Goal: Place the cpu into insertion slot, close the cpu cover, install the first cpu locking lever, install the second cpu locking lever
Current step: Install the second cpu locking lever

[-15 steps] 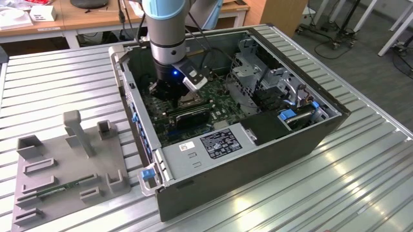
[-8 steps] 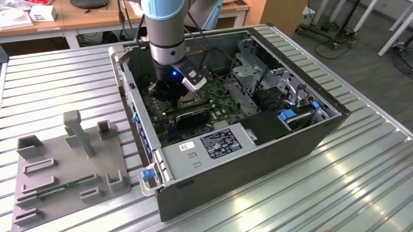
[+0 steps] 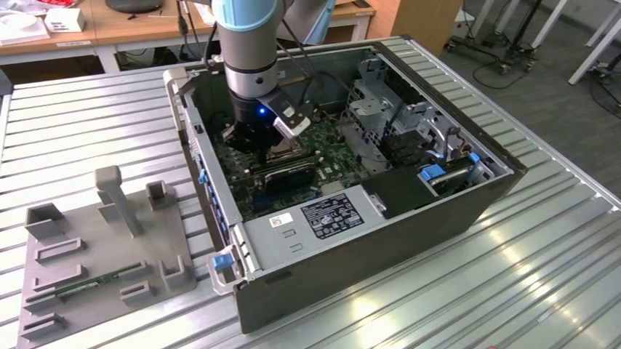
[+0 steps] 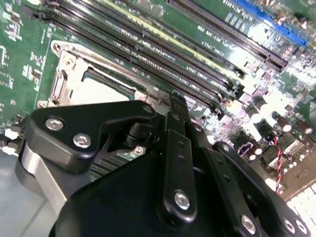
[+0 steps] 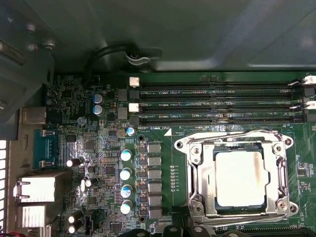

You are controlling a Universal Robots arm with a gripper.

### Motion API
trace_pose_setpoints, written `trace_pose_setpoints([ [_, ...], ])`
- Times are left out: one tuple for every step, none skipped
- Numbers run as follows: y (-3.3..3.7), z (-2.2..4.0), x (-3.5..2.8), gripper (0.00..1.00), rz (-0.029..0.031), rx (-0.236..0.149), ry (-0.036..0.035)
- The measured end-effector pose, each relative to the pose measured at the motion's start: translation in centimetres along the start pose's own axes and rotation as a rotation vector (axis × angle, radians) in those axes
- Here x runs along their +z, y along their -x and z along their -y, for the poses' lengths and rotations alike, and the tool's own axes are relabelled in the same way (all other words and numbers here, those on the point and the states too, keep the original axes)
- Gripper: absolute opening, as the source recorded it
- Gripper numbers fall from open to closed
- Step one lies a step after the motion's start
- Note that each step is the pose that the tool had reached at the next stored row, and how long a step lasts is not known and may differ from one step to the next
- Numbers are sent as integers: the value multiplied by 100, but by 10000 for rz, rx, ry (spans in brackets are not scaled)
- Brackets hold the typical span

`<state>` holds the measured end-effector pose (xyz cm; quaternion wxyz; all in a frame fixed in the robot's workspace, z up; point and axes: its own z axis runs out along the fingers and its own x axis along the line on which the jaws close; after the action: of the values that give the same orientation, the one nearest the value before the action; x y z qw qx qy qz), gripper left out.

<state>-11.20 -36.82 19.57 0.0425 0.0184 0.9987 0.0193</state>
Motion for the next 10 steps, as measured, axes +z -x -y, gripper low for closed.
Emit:
trace_pose_setpoints([
  [0, 0, 0, 11, 0, 0, 0],
  [0, 0, 1, 11, 0, 0, 1],
  [0, 0, 1, 11, 1, 0, 2],
  [0, 0, 1, 11, 1, 0, 1],
  [0, 0, 1, 11, 1, 0, 1],
  [0, 0, 1, 11, 1, 1, 1],
  [0, 0, -3, 11, 1, 1, 1],
  [2, -1, -14, 11, 4, 0, 6],
  [3, -2, -30, 11, 4, 1, 5],
  [4, -2, -48, 11, 2, 0, 3],
])
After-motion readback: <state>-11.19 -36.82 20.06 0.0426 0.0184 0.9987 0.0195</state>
